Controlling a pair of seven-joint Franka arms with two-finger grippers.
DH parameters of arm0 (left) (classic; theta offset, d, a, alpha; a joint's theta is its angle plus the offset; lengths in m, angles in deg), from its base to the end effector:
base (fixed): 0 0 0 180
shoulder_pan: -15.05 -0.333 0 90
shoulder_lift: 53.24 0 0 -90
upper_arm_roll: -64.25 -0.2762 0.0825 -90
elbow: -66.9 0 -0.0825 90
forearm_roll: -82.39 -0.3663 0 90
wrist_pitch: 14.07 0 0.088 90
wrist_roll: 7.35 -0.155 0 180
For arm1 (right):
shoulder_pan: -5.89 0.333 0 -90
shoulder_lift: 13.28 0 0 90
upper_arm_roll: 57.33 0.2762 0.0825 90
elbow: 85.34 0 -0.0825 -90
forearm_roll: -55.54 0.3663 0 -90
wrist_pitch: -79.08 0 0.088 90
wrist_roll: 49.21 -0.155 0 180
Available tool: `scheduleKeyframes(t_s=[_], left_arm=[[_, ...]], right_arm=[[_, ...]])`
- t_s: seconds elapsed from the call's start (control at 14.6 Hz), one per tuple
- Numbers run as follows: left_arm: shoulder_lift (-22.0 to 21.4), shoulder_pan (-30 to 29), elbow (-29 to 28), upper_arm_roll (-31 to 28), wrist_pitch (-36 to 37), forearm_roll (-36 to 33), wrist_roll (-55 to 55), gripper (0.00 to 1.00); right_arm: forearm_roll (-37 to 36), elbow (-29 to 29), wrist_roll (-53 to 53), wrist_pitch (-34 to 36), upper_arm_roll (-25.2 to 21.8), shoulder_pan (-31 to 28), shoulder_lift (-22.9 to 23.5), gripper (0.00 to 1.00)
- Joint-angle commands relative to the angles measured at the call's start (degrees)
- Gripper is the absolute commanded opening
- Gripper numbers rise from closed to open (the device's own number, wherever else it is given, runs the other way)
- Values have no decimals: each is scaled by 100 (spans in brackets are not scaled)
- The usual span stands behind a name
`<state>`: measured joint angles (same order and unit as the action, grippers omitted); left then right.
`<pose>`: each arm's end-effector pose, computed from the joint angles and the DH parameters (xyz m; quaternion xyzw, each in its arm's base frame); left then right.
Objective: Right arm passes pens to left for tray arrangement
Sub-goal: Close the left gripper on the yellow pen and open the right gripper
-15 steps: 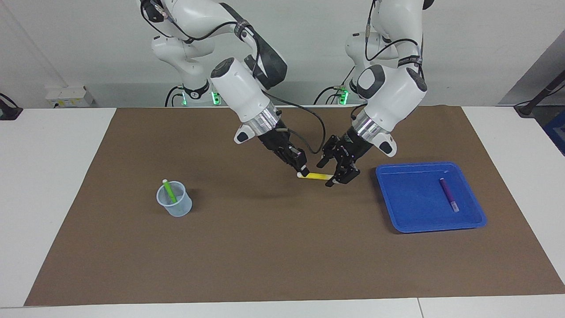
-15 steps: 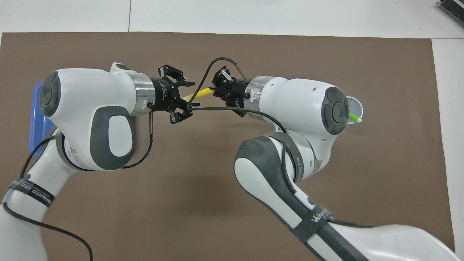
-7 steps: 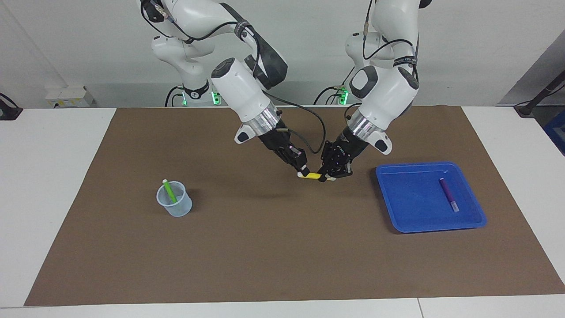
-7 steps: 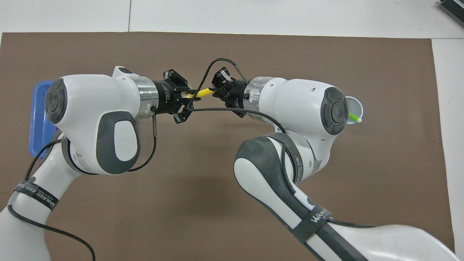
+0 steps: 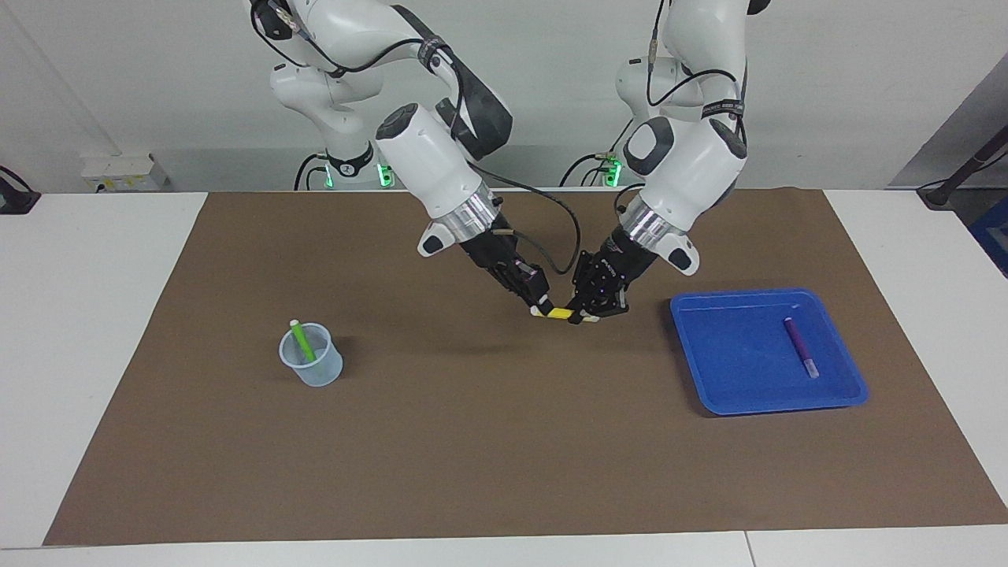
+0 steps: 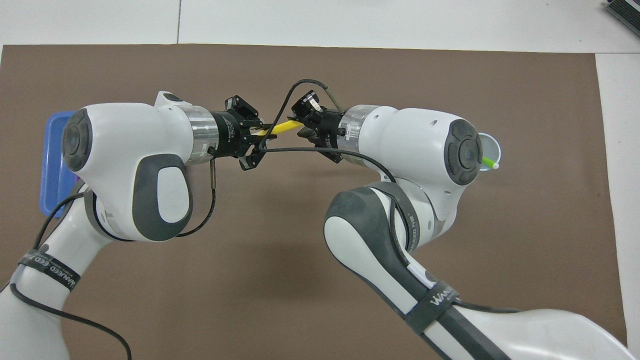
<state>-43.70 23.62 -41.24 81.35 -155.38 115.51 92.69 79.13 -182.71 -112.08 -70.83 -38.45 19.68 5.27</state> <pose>0.5675 -0.2836 0.3972 0.6290 0.7120 -0.1270 0.2850 0.5908 0.3565 0.4144 -0.8499 0.3953 -0.0480 0.3452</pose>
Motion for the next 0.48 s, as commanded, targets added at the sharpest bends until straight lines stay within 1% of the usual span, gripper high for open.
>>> scheduleKeyframes(t_s=[0.0, 0.2, 0.41], left_arm=[[-181, -21, -164, -48, 24, -78, 25, 0], [-180, -214, -85, -57, 278, -78, -544, 0], [-198, -320, -76, -101, 709, -157, -2019, 0]], right_arm=[[93, 51, 29, 50, 10, -87, 8, 100], [-30, 104, 212, 444, -25, -254, -53, 100], [-30, 104, 1151, 1146, -25, -666, -220, 100]])
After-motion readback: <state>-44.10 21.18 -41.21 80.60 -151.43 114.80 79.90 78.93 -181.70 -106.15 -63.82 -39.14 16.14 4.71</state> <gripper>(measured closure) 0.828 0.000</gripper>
